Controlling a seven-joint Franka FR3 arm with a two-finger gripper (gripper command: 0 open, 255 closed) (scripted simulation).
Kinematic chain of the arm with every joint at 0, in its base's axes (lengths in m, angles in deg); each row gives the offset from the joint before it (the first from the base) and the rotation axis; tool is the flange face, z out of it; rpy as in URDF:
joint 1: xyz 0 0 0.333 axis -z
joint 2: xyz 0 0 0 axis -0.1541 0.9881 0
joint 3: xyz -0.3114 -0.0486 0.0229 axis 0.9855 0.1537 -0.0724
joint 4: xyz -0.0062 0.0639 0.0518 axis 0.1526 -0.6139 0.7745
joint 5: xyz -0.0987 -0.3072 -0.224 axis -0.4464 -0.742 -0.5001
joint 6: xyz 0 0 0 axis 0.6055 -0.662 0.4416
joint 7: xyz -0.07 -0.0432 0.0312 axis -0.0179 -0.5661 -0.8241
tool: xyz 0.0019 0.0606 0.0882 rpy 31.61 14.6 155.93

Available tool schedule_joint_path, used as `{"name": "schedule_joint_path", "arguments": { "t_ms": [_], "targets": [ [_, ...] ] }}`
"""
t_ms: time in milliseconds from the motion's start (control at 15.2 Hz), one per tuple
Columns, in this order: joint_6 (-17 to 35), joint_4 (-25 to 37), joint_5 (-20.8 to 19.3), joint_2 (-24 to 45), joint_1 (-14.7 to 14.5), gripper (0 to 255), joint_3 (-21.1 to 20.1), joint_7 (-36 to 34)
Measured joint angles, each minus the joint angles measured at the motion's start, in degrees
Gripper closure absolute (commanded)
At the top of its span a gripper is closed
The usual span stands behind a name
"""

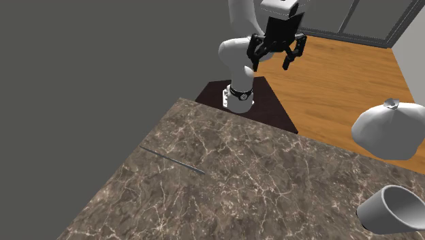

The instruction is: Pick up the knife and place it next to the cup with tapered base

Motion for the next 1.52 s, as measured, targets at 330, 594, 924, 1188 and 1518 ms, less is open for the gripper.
{"name": "schedule_joint_path", "arguments": {
  "t_ms": [330, 594, 924, 1188, 1518],
  "targets": [
    [2.48, -2.93, -3.56, -1.17, -0.21, 0, 4.95, 8.37],
    [6.07, -5.39, -8.15, -1.17, -0.59, 0, 11.6, 19.31],
    [12.37, -6.47, -13.56, 2.22, -1.6, 0, 20.94, 33.36],
    [17.84, -5.15, -16.65, 7.23, -3.59, 0, 29.16, 44.94],
    [24.36, -1.21, -16.92, 15.58, -8.67, 0, 39.26, 59.17]
  ]
}}
